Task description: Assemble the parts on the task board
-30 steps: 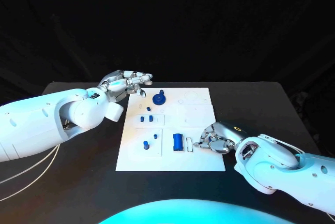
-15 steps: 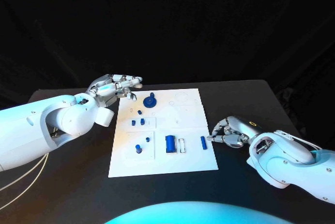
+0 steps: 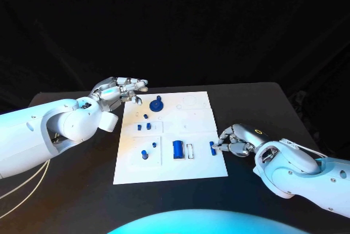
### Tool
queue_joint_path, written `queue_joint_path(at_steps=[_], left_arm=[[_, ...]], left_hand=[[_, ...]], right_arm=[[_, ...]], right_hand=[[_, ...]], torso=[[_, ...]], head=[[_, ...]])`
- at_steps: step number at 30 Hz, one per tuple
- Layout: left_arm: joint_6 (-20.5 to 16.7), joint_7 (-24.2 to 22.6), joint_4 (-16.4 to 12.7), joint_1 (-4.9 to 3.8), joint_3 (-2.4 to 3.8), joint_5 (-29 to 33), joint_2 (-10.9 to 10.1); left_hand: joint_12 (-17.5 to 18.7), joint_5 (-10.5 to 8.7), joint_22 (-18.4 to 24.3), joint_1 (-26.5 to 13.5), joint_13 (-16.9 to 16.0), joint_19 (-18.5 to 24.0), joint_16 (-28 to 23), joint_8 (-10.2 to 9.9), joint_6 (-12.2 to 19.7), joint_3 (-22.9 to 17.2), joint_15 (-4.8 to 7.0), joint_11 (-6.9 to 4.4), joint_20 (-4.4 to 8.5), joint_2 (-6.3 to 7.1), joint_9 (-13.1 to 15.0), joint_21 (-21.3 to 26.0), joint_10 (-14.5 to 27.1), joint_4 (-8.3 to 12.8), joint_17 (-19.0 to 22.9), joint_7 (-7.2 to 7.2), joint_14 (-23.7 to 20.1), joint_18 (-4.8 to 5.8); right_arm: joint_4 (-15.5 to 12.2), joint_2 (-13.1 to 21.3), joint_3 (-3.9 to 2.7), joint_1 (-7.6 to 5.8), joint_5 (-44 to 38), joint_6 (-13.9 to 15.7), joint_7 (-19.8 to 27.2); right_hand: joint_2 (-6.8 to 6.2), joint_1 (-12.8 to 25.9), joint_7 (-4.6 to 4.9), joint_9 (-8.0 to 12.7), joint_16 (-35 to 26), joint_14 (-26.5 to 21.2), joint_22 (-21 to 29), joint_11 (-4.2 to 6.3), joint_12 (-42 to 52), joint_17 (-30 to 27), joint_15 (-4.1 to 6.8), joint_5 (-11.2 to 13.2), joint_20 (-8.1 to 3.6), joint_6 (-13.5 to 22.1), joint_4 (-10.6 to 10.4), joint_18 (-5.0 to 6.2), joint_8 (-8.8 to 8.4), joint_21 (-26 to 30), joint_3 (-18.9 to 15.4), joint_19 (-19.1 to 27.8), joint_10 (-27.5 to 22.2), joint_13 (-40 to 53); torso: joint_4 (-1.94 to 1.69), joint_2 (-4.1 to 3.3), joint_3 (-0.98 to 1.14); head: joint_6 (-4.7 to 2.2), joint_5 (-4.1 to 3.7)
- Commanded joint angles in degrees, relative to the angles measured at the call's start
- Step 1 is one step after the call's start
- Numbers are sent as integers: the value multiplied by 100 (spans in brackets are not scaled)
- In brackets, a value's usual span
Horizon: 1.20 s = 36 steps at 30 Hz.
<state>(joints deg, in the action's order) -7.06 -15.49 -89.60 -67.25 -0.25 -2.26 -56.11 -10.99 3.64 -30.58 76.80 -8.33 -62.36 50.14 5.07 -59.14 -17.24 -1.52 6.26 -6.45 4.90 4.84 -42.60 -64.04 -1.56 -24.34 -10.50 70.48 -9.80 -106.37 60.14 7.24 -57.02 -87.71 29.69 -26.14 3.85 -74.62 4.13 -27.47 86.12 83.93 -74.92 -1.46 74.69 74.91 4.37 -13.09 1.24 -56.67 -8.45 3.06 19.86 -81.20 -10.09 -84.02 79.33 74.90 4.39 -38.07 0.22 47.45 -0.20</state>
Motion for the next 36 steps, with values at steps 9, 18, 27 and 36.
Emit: queue_joint_path(at_steps=[9, 18, 27, 36], left_arm=[[130, -37, -25, -2, 1, -11, -9], [131, -35, -30, -2, 1, -11, -20], [145, -17, -39, -2, 1, -11, -27], [144, -8, -49, -2, 1, -11, -39]], left_hand=[[-37, -10, 9, -1, -8, -11, -11, 28, 48, 29, -16, 7, -37, -74, -4, 20, 45, -5, 9, -8, -41, -74], [-37, -10, 9, -1, -8, -11, -11, 28, 48, 29, -16, 7, -37, -74, -4, 20, 45, -5, 9, -8, -41, -74], [-49, -10, 15, 1, -12, -14, -11, 35, 50, 41, -17, 7, -37, -75, -3, 28, 52, -3, 11, -8, -44, -74], [-50, -10, 15, 2, -12, -14, -11, 35, 50, 42, -17, 7, -37, -75, -3, 29, 52, -3, 12, -8, -45, -74]], right_arm=[[215, -258, 0, 81, -187, -113, -192], [322, -364, 1, 152, -300, -338, -310], [414, -484, 2, 187, -583, -577, -494], [511, -609, 4, 207, -1133, -1077, -715]], right_hand=[[154, -194, -10, 13, 18, 505, -899, 176, -17, 1040, -18, 33, 49, -54, 6, -103, -50, -18, -14, -346, 188, 434], [120, -303, -31, 30, 20, 505, -903, 194, -30, 1042, -5, 38, 44, -116, 82, -102, -74, -17, 38, -347, 179, 432], [46, -434, -48, 42, 26, 506, -906, 210, -52, 1052, 9, 51, 35, -166, 190, -102, -96, -15, 88, -347, 164, 425], [-72, -867, -30, 99, 41, 508, -920, 205, -143, 1073, 9, 341, 23, -205, 536, -106, -193, -18, 361, -348, 97, 384]], torso=[[9, 11, -3], [8, 10, -2], [7, 10, -4], [3, 11, -6]], head=[[50, 55], [59, 82], [67, 97], [93, 90]])
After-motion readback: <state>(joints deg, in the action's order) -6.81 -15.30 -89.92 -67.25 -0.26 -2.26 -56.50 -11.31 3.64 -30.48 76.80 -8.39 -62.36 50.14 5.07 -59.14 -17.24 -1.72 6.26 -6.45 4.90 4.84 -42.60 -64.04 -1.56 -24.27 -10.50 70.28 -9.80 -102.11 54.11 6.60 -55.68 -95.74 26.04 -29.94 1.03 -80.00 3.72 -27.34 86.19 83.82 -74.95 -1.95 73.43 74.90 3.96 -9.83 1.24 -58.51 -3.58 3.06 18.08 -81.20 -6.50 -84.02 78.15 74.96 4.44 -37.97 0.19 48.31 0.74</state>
